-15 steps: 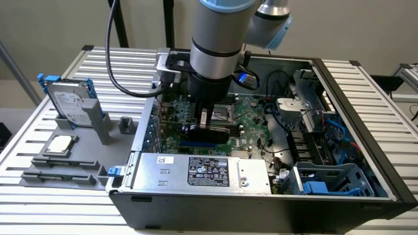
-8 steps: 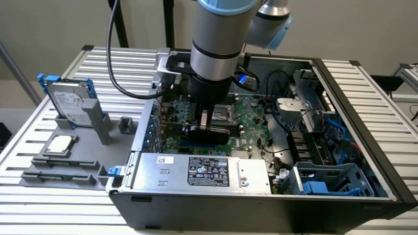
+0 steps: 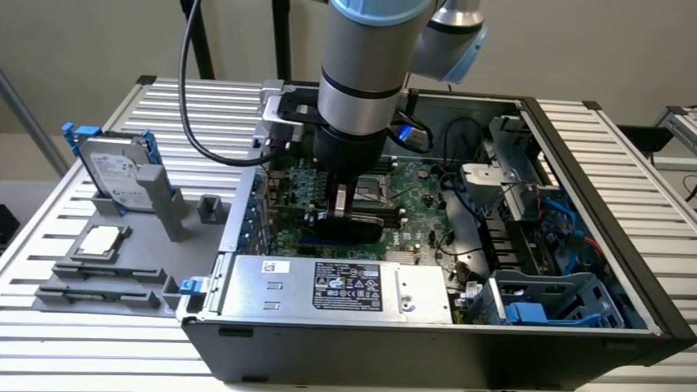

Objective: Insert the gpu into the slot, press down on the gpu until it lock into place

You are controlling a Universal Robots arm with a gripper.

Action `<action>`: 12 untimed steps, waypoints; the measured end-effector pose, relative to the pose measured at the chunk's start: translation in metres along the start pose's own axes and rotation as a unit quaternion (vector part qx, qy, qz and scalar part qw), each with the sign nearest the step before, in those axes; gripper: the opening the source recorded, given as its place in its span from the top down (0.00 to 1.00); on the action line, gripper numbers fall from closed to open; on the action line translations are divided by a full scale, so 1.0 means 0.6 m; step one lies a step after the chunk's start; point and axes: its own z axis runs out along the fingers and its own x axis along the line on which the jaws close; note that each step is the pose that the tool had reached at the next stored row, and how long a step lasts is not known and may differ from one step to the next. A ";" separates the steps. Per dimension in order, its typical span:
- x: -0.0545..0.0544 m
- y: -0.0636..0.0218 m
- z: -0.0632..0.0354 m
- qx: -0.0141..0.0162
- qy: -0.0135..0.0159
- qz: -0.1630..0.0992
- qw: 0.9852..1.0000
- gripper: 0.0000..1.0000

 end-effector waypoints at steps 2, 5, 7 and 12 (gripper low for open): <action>0.000 0.000 0.000 0.000 0.000 -0.001 1.000 0.74; 0.000 0.000 0.001 0.000 0.001 -0.003 1.000 0.74; 0.000 0.000 0.001 0.000 0.001 -0.005 1.000 0.74; -0.002 0.000 0.001 0.000 0.001 -0.008 1.000 0.74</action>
